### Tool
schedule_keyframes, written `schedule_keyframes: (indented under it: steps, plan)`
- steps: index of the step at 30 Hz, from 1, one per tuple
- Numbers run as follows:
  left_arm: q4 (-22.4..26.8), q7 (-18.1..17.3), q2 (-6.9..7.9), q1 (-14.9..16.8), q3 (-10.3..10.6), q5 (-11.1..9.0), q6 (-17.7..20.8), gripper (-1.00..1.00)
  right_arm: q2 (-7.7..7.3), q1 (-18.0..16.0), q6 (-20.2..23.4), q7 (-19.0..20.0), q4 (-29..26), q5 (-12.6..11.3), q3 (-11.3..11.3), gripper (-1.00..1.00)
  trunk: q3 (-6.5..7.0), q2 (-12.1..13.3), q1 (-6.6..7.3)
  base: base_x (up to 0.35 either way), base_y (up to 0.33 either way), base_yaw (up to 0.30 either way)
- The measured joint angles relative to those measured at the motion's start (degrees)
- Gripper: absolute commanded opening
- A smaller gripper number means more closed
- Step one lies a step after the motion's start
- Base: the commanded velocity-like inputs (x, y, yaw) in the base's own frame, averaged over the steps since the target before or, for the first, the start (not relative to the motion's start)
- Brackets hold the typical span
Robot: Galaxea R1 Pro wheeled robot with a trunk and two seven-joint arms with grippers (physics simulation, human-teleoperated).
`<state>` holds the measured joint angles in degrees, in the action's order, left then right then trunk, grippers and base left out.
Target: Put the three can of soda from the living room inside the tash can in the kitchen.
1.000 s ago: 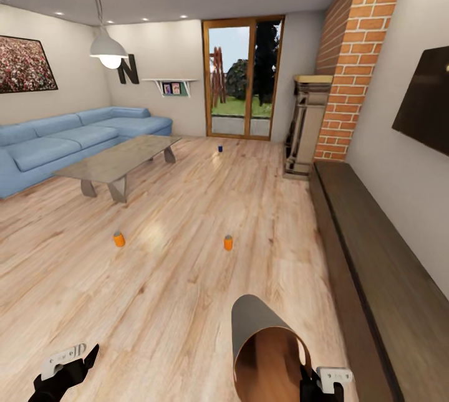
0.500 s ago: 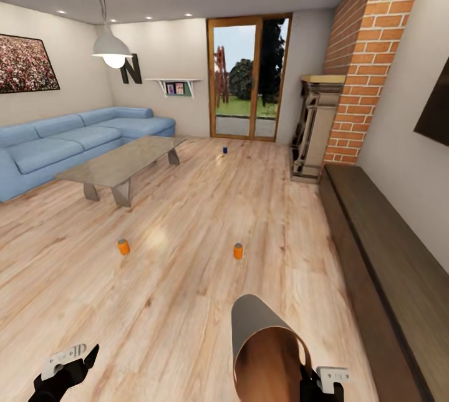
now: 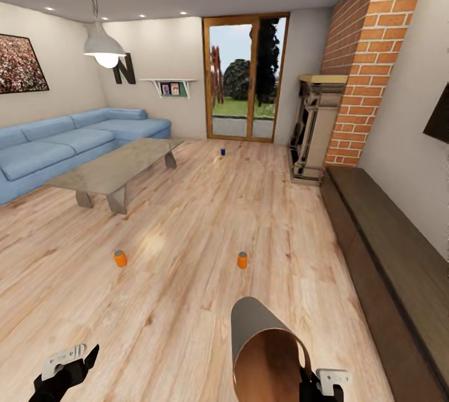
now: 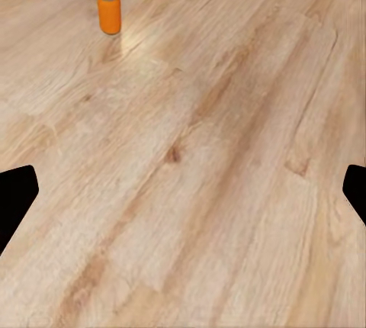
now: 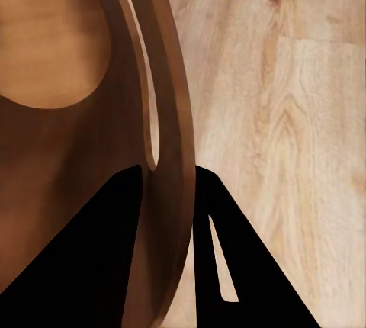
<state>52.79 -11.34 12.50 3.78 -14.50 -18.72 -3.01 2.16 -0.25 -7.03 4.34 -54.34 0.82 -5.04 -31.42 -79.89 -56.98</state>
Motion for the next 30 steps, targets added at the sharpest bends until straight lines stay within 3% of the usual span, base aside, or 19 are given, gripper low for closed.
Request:
schedule_keyframes:
  steps: [30]
  plan:
    - [-0.27, 0.0, -0.01, 0.07, 0.0, 0.0, 0.12, 1.0, 0.03, -0.01, 0.0, -0.01, 0.83, 0.06, 0.02, -1.0, 0.62, 0.0, 0.0, 0.26, 0.191, -0.247]
